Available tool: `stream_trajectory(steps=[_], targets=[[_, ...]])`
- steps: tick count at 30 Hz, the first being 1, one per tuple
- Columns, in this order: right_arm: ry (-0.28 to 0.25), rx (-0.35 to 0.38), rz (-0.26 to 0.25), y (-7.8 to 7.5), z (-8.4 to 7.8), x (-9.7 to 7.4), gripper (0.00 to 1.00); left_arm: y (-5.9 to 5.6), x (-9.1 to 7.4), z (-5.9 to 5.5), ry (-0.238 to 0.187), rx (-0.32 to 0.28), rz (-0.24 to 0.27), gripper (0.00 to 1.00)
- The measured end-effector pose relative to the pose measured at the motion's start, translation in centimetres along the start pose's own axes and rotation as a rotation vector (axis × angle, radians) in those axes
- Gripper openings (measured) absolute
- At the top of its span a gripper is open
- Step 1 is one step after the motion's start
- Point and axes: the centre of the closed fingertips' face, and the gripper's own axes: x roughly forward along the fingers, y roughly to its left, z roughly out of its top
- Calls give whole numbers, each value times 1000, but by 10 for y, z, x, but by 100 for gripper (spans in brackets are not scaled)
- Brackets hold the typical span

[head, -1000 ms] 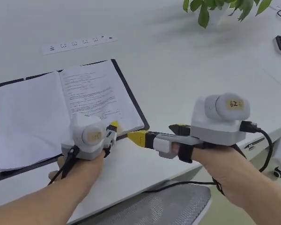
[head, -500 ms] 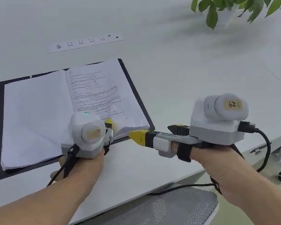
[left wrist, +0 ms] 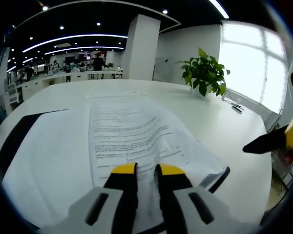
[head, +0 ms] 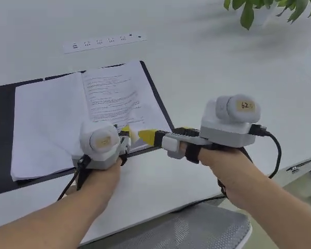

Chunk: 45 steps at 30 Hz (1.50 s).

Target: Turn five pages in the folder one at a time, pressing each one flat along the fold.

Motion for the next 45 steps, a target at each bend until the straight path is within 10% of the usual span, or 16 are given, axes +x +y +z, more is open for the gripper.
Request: stream_trajectory(steps=[16,36,45], targets=[[44,122,-42,-30,-13,33,49,0,0,0,-5,11,-5,15],[15,439,-121,-63,-26,28,2,-1,0,0,-6,20,-8,15],[-18,481,-118,-63,-23,25,0,-2,0,0,10,31,-19,17]])
